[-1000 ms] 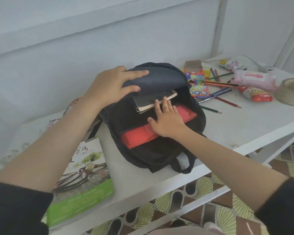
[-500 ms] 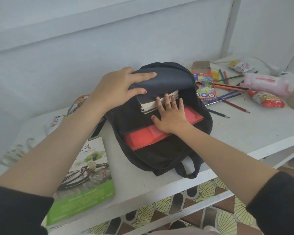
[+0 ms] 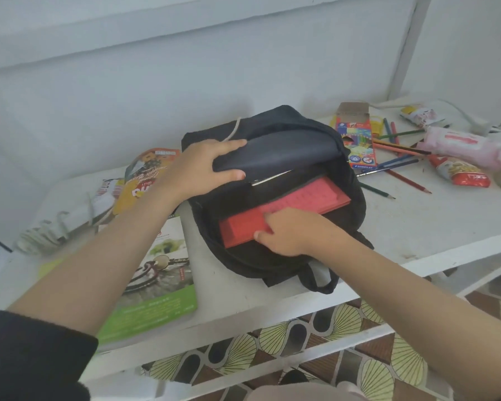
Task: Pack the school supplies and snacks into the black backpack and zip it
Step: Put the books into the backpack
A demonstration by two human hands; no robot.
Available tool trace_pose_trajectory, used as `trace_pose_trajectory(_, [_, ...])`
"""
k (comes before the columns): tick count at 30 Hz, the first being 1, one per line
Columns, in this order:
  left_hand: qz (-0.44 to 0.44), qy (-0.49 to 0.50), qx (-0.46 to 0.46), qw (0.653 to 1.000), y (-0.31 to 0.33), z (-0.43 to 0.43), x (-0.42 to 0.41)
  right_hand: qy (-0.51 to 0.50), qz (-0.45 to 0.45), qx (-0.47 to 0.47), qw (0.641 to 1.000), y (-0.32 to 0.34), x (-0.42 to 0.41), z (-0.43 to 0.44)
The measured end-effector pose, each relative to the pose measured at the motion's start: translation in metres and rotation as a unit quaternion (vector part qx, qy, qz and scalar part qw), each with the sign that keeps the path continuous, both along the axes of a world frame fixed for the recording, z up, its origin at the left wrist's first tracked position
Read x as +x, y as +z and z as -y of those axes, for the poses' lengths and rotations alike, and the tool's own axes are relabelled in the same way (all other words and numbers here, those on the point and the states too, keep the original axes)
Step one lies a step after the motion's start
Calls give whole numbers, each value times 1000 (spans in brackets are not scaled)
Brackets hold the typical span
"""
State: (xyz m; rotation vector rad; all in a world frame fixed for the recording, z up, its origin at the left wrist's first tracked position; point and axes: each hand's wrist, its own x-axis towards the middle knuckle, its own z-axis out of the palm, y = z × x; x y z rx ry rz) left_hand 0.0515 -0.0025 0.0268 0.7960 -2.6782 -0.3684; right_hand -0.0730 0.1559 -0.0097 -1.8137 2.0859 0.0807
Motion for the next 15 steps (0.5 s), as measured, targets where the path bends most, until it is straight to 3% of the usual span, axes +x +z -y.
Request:
trace_pose_trajectory(4, [-49,30,-39,998,-27,-17,47,68,1,-24,997,19,26,-25])
trace_pose_trajectory(8, [-94,90,-6,991,-52,-51,110,119,12,-123,985,30,53,-29])
trace_pose_trajectory(13, [-54,307,-40,949,-80,-79,184,141,74,-184,970,24,90,-14])
trace_pose_trajectory(15, [-28,391,38,919,-86,-89,202,147,105,-177,967,13,104,-5])
